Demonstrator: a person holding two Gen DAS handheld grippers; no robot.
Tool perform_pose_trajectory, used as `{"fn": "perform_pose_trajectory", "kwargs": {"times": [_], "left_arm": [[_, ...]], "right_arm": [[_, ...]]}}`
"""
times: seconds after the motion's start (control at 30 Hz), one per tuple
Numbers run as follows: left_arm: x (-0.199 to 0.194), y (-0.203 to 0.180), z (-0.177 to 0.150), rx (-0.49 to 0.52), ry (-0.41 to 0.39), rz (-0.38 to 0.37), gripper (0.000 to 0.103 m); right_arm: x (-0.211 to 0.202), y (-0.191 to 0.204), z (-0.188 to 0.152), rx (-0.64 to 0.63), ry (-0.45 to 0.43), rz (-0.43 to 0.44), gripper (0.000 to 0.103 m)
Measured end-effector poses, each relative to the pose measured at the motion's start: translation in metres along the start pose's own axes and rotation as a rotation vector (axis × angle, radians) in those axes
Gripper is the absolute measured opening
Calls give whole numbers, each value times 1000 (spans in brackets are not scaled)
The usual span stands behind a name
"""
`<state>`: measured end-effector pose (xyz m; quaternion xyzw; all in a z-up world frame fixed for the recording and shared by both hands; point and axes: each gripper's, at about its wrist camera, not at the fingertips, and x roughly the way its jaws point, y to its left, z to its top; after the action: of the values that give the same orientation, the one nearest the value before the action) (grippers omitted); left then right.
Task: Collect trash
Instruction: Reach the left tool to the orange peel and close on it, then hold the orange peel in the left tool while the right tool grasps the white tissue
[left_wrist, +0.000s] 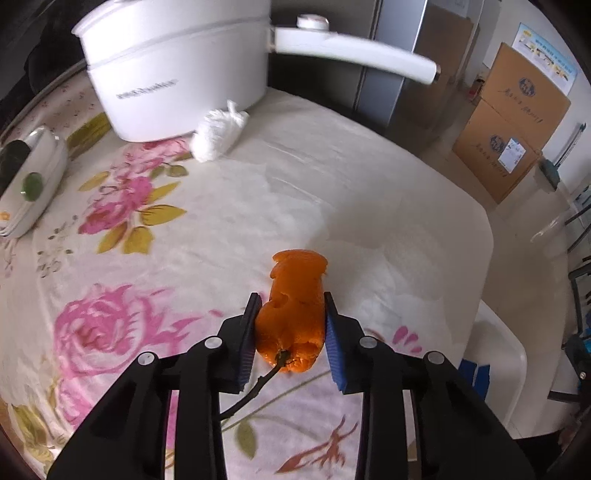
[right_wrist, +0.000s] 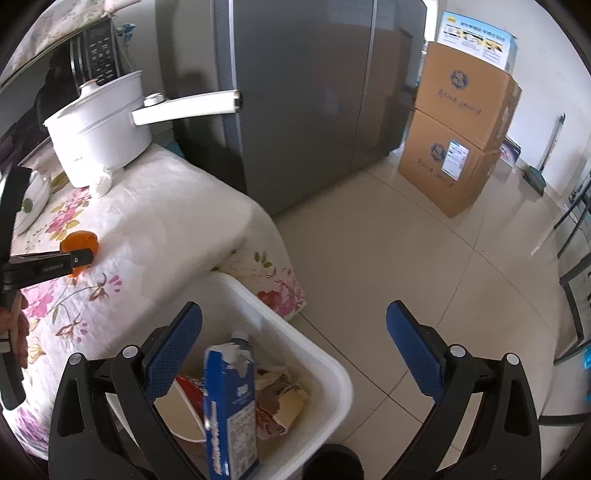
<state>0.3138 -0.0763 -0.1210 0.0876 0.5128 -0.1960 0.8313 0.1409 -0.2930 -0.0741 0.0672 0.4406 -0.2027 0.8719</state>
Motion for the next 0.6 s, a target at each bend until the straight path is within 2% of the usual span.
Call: {"fn": "perform_pose_trajectory", "kwargs": {"times": [0.2,0.33,0.53,0.6], "left_arm": [[-42,36,-3,-106,-64,-39,32],[-73,66,-7,-216,-122,-90,33],[-122,108,-23,-368,-224,-154,33],[-131,118,-26,-398,-239,-175,33]], "right_arm": [[3,47,16,-91,-38,67,96],[7,88,46,-130,-93,150,96],[42,145,90,-23,-68,361,96],[56,163,100,19,-57,392,96]]}}
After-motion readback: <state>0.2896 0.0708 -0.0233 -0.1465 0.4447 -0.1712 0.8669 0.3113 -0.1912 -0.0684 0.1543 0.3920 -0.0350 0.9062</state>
